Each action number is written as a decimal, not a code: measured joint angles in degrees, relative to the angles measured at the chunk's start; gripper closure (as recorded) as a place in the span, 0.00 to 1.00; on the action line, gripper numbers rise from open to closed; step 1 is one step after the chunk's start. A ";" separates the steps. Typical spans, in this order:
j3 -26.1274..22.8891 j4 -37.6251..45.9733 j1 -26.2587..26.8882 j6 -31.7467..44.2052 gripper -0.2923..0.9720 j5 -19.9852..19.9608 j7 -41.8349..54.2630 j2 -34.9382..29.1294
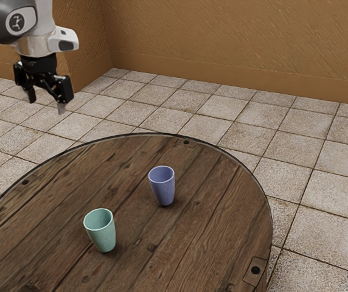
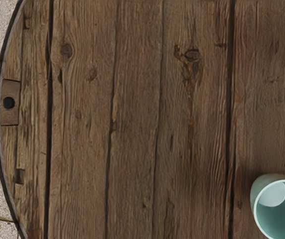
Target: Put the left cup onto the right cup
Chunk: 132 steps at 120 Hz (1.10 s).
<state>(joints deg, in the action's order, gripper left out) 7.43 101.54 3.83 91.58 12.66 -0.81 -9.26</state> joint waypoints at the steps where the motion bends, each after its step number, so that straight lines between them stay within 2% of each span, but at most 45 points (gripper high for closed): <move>1: -0.01 0.00 -0.01 0.01 0.23 0.00 0.00 0.03; 47: -0.05 2.78 0.66 1.76 0.23 -0.83 -0.29 0.99; 91: -0.39 18.96 1.35 10.95 0.23 -7.38 -0.72 -0.68; 132: -1.35 32.22 3.15 23.18 0.23 -9.76 -1.66 -1.44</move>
<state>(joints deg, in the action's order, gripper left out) 6.08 133.77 6.99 114.75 2.90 -2.47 -10.70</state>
